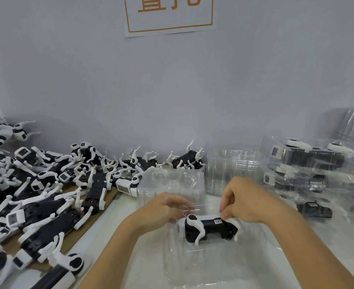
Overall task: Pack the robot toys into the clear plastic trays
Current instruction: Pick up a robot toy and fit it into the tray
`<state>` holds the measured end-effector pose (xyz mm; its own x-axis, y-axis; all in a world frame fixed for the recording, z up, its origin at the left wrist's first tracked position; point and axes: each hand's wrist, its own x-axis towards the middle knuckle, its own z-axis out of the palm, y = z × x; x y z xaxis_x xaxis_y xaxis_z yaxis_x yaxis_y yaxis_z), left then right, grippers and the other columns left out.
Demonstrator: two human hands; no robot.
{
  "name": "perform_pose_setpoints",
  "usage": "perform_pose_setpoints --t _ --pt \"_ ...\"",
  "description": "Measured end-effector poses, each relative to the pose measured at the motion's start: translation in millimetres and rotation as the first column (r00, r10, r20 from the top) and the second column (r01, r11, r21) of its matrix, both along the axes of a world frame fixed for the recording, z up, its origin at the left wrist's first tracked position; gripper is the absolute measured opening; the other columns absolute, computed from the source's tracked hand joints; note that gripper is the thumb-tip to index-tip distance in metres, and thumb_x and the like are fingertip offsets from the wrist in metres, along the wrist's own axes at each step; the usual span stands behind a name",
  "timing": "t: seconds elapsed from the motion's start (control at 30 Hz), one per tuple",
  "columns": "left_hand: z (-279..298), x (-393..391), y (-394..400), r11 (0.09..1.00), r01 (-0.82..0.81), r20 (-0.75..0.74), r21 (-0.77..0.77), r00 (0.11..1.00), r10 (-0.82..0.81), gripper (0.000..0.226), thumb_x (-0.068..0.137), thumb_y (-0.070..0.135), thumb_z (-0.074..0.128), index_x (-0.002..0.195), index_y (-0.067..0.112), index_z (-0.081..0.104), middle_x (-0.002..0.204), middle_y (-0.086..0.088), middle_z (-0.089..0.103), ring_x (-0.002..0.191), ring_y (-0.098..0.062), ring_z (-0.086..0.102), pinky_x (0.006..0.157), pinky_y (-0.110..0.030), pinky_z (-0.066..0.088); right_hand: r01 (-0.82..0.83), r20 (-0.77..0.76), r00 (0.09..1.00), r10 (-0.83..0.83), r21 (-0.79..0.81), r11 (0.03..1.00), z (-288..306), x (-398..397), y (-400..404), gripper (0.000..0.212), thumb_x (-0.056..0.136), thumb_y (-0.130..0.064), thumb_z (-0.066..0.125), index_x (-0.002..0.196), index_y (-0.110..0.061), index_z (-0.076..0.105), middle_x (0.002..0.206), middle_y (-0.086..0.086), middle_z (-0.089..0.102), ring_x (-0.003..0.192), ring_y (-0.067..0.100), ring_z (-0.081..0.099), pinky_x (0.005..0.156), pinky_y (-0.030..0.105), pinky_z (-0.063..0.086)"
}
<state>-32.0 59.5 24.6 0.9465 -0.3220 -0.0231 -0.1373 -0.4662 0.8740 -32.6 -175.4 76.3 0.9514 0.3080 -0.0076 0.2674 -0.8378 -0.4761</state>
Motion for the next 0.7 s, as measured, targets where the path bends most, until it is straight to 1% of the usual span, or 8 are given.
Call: perform_pose_setpoints --t 0.1,0.2,0.3,0.37,0.47,0.5,0.6,0.7 --pt "1.2 -0.5 -1.3 1.000 -0.001 -0.018 -0.011 1.000 0.000 0.032 0.094 -0.002 0.054 0.118 0.014 0.069 0.112 0.002 0.074 0.104 -0.011 0.067 0.081 -0.024 0.046 -0.061 -0.046 0.997 0.059 -0.037 0.997 3.3 -2.3 -2.4 0.015 0.075 -0.020 0.086 0.068 -0.028 0.077 0.069 -0.013 0.072 0.066 -0.002 0.067 0.062 0.014 0.046" --pt "2.0 -0.4 -1.9 1.000 -0.006 -0.014 -0.005 1.000 0.006 0.031 0.095 0.000 0.054 0.116 0.016 0.069 0.111 0.003 0.075 0.100 -0.005 0.066 0.082 -0.025 0.046 -0.133 -0.039 0.991 0.130 -0.063 0.989 8.1 -6.2 0.4 0.009 0.080 -0.037 0.081 0.087 -0.037 0.074 0.085 -0.015 0.067 0.077 -0.001 0.063 0.064 0.015 0.042" --pt "4.1 -0.7 -1.3 0.999 0.005 0.014 0.033 1.000 -0.005 0.031 0.095 0.001 0.053 0.114 0.019 0.070 0.107 0.004 0.074 0.093 -0.003 0.063 0.079 -0.022 0.047 -0.218 -0.050 0.975 0.217 0.000 0.976 13.0 -10.9 10.0 0.035 0.072 -0.056 0.080 0.104 -0.051 0.067 0.097 -0.021 0.063 0.086 -0.003 0.062 0.071 0.018 0.046" --pt "5.4 -1.4 -1.7 0.998 0.022 0.021 0.055 1.000 -0.023 0.031 0.094 0.001 0.052 0.113 0.017 0.070 0.100 0.008 0.072 0.083 0.000 0.060 0.075 -0.020 0.047 -0.303 -0.113 0.948 0.298 -0.034 0.952 11.1 -15.3 20.7 0.037 0.067 -0.054 0.084 0.100 -0.057 0.067 0.093 -0.025 0.063 0.081 -0.007 0.061 0.067 0.018 0.044" --pt "7.0 -3.0 -2.4 0.998 0.028 0.015 0.059 0.999 -0.029 0.031 0.093 -0.001 0.051 0.113 0.013 0.069 0.087 0.015 0.067 0.071 0.003 0.056 0.072 -0.020 0.044 -0.357 -0.101 0.933 0.346 -0.124 0.926 -3.0 -16.8 38.1 0.034 0.068 -0.042 0.087 0.096 -0.053 0.070 0.091 -0.015 0.060 0.081 0.003 0.059 0.061 0.018 0.042" --pt "7.6 -3.3 -2.3 0.998 0.026 0.018 0.064 0.999 -0.027 0.031 0.093 -0.002 0.050 0.113 0.013 0.069 0.086 0.015 0.067 0.071 0.004 0.056 0.071 -0.020 0.044 -0.346 -0.072 0.938 0.339 -0.117 0.931 -7.6 -15.8 41.3 0.035 0.068 -0.038 0.088 0.096 -0.051 0.071 0.091 -0.013 0.058 0.082 0.006 0.058 0.061 0.019 0.041" --pt "10.4 -3.8 -2.0 0.995 0.027 0.028 0.095 0.999 -0.030 0.034 0.093 -0.003 0.048 0.115 0.012 0.068 0.097 0.003 0.069 0.076 0.004 0.058 0.074 -0.022 0.046 -0.316 -0.023 0.949 0.315 -0.068 0.946 -13.5 -13.5 45.0 0.037 0.066 -0.034 0.090 0.094 -0.050 0.071 0.090 -0.015 0.054 0.083 0.006 0.056 0.061 0.018 0.041" --pt "15.0 -5.6 -2.8 0.993 0.031 0.019 0.117 0.999 -0.034 0.035 0.092 -0.003 0.047 0.114 0.013 0.068 0.093 0.009 0.067 0.078 0.004 0.059 0.076 -0.024 0.046 -0.331 -0.038 0.944 0.329 -0.064 0.942 -12.6 -13.2 44.5 0.037 0.067 -0.035 0.090 0.093 -0.052 0.070 0.091 -0.013 0.056 0.083 0.008 0.057 0.061 0.018 0.041"
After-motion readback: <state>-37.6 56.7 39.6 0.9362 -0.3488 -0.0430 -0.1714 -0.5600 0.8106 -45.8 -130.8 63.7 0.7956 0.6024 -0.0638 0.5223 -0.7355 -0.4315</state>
